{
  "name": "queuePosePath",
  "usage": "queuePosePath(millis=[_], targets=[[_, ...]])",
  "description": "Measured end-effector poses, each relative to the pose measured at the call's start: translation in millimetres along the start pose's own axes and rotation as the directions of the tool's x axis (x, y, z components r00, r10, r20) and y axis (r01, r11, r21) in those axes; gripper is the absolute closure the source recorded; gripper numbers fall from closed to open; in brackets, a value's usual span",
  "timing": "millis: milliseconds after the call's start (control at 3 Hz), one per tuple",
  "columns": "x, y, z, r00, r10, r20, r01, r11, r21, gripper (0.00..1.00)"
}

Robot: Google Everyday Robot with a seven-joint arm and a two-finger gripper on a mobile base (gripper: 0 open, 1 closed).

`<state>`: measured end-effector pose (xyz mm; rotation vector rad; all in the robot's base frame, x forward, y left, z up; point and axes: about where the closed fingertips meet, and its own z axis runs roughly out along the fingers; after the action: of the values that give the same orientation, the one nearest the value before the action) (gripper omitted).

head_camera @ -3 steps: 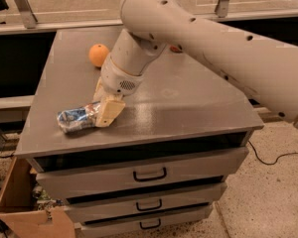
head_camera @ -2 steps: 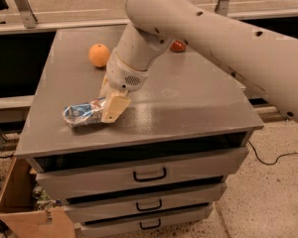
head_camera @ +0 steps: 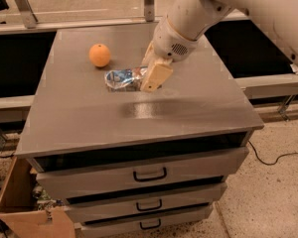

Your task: Move redbull can near orange

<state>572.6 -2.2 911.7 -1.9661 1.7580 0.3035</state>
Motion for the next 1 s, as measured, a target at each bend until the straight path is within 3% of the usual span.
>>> queuePosePath(millis=[667, 1000], targets=[[4.8, -4.2, 1.3, 1.000, -0.005, -0.015, 0.005, 1.0000, 0.002, 1.00], [32.2, -32.3, 6.0, 1.000, -0.012, -0.019, 0.013, 0.9998, 0.013, 1.00]])
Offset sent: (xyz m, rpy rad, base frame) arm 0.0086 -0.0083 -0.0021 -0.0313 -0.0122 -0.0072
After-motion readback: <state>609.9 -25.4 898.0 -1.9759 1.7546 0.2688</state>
